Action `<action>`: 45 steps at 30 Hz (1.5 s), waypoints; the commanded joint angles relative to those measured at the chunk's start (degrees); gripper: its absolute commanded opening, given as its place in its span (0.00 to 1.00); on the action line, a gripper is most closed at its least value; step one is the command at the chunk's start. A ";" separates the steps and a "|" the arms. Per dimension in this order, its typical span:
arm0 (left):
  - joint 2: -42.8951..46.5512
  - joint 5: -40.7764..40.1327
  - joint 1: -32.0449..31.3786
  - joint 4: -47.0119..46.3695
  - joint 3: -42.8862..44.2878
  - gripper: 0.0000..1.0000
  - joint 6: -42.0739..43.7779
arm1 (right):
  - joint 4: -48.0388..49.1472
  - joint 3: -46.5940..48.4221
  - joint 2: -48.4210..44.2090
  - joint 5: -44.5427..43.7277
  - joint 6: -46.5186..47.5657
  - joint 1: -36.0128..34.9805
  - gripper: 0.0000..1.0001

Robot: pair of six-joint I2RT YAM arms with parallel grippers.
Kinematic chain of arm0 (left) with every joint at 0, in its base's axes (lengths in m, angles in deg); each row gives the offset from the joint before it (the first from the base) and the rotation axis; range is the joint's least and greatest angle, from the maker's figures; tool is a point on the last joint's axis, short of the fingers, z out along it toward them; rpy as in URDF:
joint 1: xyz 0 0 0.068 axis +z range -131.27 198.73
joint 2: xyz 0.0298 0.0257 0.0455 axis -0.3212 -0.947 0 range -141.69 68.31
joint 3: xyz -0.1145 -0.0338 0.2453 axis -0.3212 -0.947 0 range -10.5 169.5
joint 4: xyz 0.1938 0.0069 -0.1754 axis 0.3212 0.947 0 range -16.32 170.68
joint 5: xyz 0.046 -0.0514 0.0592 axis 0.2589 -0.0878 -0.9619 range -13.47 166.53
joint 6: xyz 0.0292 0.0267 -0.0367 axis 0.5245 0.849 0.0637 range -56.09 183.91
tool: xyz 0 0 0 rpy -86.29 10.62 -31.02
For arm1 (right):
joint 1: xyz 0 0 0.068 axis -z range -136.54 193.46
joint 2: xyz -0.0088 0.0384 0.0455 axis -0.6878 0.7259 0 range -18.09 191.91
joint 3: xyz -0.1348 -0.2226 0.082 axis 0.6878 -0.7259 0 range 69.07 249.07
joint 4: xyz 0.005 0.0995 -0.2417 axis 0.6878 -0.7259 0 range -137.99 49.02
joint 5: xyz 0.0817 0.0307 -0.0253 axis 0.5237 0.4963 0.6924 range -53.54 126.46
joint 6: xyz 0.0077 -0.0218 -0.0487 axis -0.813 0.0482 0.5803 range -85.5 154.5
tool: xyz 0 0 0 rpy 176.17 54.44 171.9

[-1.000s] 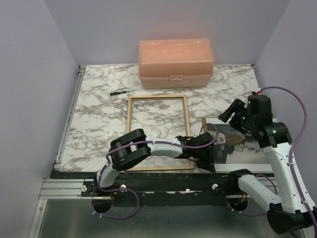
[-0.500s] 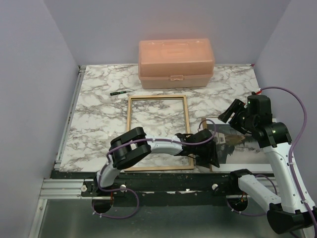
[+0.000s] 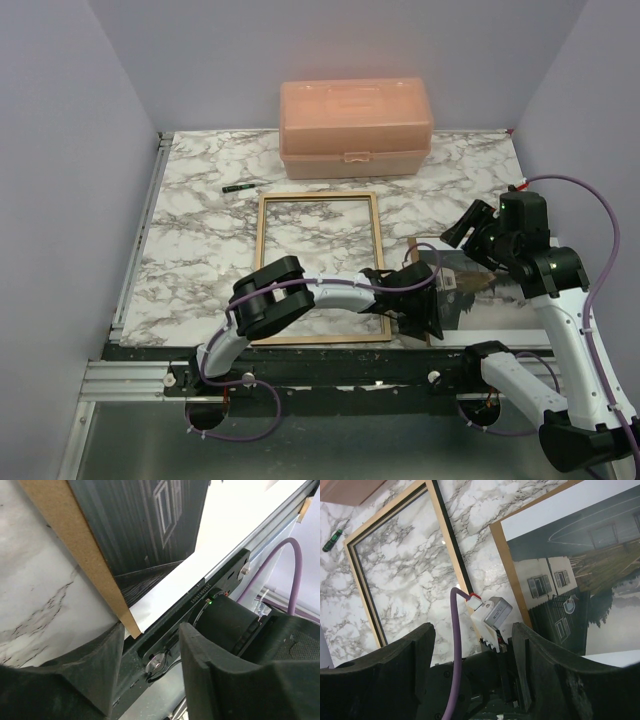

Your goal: Put the photo into the frame

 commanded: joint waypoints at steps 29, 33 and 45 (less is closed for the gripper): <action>-0.84 -5.07 -1.81 4.05 5.15 0.55 3.32 | 0.02 0.22 -0.58 0.62 0.75 0.29 0.69; -2.50 -5.66 -1.71 7.81 7.36 0.55 3.68 | 0.09 0.21 -0.46 0.79 0.76 0.27 0.69; -3.40 -8.61 -1.66 15.95 9.53 0.60 4.20 | 0.20 -0.14 -0.77 0.71 0.65 0.27 0.69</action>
